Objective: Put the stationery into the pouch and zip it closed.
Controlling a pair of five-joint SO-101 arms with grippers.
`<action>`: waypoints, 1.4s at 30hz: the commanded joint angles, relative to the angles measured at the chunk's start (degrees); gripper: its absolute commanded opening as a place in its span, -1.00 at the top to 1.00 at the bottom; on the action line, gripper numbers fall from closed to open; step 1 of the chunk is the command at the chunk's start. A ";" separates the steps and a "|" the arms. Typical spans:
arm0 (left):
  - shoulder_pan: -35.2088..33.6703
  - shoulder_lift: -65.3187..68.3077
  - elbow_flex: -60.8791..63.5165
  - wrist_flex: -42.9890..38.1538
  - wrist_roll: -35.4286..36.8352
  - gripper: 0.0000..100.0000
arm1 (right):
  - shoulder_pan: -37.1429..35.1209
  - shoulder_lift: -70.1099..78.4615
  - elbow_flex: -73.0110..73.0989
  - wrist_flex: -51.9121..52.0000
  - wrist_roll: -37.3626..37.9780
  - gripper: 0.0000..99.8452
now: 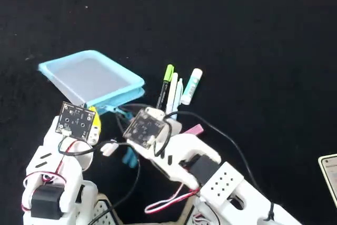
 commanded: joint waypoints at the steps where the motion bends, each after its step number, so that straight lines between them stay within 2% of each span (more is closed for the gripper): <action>1: -1.45 0.18 -1.27 -2.46 4.13 0.94 | 6.24 -1.63 -1.45 -1.14 0.26 0.98; 7: -7.69 0.09 -1.36 -6.15 5.54 0.94 | 12.04 -1.71 -2.77 -0.88 0.09 0.98; 11: -13.49 0.09 -1.45 -9.32 12.40 0.94 | 14.07 -1.71 -3.74 -0.79 0.09 0.98; 13: -14.73 0.09 -1.45 -11.08 13.36 0.94 | 15.38 -1.71 -4.79 -0.35 0.09 0.98; 25: -14.99 0.62 -10.68 -12.31 12.22 0.94 | 16.35 -1.54 -26.95 28.40 0.53 0.98; 29: -14.99 2.29 -13.41 -12.22 7.03 0.94 | 16.35 -1.19 -32.66 33.85 0.53 0.98; 32: -14.99 9.32 -18.07 -12.04 5.80 0.94 | 16.35 -1.19 -36.35 35.87 0.53 0.98; 36: -14.81 25.76 -31.43 -5.45 6.15 0.94 | 16.35 -1.19 -39.87 39.82 0.62 0.98; 42: -6.99 47.21 -58.15 14.07 5.89 0.94 | 16.44 -1.10 -40.92 43.25 6.15 0.98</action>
